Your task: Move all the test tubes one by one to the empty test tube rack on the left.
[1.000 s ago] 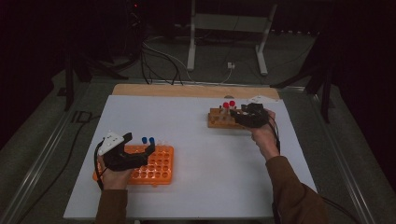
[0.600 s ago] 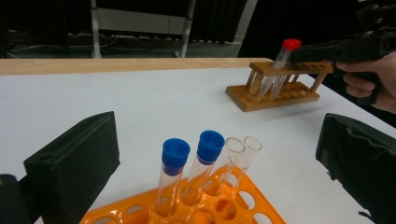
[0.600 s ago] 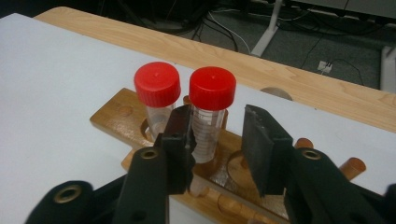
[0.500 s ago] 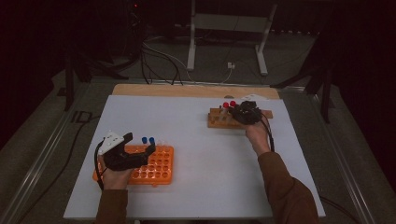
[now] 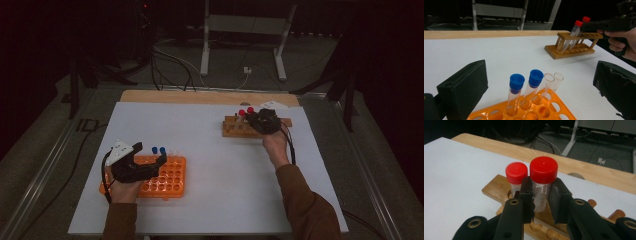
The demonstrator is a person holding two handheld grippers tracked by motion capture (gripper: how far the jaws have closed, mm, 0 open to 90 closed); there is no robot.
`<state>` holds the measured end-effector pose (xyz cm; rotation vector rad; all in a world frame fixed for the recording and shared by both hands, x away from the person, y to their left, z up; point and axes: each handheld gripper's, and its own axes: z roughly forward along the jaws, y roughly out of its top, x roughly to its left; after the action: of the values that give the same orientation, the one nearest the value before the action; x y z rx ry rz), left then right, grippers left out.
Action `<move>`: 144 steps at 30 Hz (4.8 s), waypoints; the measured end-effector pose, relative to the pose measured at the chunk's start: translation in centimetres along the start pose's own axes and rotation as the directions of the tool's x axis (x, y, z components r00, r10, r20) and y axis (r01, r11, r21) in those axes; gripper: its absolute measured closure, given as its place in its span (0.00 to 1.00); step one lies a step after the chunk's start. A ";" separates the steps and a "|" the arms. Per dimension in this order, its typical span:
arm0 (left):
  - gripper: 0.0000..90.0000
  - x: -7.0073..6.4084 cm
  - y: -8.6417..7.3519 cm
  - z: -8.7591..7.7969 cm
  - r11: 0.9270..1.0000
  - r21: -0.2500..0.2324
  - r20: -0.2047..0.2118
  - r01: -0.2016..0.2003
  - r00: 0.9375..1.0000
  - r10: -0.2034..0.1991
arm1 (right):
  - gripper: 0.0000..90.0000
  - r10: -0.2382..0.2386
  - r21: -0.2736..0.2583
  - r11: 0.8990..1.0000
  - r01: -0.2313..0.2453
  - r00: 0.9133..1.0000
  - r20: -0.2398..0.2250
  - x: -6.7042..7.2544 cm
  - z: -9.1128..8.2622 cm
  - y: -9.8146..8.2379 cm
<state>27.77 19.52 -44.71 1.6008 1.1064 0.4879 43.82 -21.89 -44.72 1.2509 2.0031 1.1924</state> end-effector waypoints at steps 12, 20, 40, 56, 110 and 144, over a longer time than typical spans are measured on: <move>0.00 -0.1 -0.1 0.1 1.000 0.001 0.003 0.001 1.000 -0.001 | 0.83 -0.011 -0.076 0.997 0.011 1.000 0.000 -0.2 -2.5 1.1; 0.01 -0.1 -0.1 0.1 1.000 0.002 0.002 0.003 1.000 -0.003 | 0.83 -0.026 -0.113 0.993 0.027 1.000 0.004 -0.3 -4.3 2.2; 0.01 -1.0 0.3 0.2 1.000 0.000 0.002 -0.019 1.000 0.019 | 0.83 -0.054 -0.132 0.990 0.039 0.992 -0.110 1.6 -7.1 2.4; 0.01 -2.4 0.9 0.1 0.997 -0.016 -0.019 -0.077 0.997 0.076 | 0.83 -0.094 -0.110 0.991 0.072 0.973 -0.211 4.3 -7.7 1.5; 0.73 -12.4 2.3 8.2 0.925 0.088 0.193 -0.370 0.917 0.349 | 0.82 -0.176 -0.047 0.984 0.174 0.872 -0.457 11.6 -9.2 0.5; 0.84 -10.0 3.0 5.9 0.957 0.043 0.166 -0.288 0.946 0.278 | 0.16 -0.118 -0.060 0.993 0.105 0.946 -0.302 8.8 -10.0 -1.5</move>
<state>28.70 7.97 -41.72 1.8356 0.7837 0.5059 31.55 -18.53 -40.68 0.9634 2.2196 1.4362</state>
